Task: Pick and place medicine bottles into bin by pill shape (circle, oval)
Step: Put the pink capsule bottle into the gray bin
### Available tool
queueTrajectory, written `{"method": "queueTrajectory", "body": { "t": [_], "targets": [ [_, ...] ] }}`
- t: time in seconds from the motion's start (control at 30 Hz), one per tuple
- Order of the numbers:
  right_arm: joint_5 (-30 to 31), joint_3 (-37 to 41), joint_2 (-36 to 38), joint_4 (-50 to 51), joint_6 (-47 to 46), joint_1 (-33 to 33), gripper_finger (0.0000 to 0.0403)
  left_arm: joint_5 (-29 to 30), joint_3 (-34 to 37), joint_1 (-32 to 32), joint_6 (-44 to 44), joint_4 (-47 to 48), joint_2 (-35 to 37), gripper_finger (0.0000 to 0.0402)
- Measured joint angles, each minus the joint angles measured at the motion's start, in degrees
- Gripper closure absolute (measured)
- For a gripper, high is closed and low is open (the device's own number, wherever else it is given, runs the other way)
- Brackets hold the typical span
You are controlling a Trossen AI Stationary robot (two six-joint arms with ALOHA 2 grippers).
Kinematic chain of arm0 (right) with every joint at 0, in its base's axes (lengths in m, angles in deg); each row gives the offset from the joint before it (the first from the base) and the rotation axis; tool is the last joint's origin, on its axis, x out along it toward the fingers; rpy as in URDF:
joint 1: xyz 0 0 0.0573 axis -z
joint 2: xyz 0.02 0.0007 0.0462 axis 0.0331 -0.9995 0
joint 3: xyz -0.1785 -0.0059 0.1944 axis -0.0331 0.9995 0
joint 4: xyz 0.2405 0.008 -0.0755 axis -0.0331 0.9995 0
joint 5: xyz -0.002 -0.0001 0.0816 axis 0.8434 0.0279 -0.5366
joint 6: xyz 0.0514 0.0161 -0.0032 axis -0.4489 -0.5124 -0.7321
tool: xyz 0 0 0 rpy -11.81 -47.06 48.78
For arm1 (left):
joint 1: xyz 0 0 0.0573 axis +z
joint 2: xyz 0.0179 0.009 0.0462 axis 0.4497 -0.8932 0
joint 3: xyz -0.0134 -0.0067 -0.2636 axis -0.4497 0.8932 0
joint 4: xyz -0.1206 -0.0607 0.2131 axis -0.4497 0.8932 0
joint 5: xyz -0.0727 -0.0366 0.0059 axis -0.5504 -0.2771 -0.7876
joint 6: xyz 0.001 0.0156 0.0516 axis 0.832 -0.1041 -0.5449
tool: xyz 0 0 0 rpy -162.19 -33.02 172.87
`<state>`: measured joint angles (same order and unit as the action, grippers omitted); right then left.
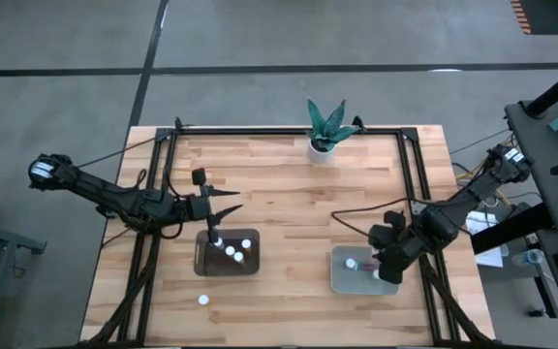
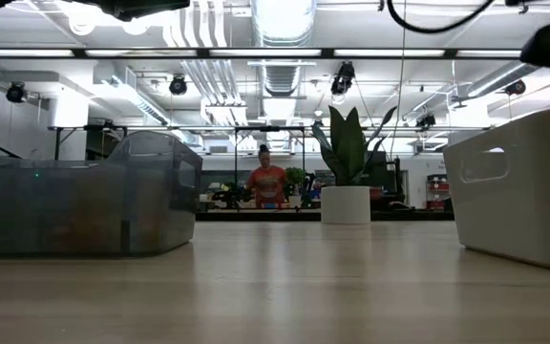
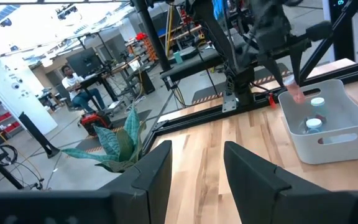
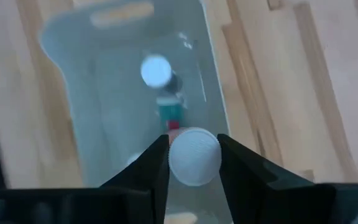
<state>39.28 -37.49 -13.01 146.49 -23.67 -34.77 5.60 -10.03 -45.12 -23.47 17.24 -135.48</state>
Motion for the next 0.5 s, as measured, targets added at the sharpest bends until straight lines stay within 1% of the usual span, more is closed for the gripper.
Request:
{"method": "queueTrajectory", "body": {
  "t": [0.2,0.3,0.5],
  "targets": [
    [1.0,3.31,-1.8,-0.15,4.17,-3.11,0.0296,-0.02,0.0,-0.02,-0.01,-0.24,0.0,0.0272],
    [1.54,3.52,-3.68,-0.33,6.49,-4.14,0.0296,0.0,0.0,-0.04,-0.01,-0.22,0.0,0.0272],
    [4.88,3.59,-7.25,-2.88,11.34,-7.49,0.0297,0.0,0.0,-0.04,-0.05,-0.17,0.0,0.0272]
  ]
}}
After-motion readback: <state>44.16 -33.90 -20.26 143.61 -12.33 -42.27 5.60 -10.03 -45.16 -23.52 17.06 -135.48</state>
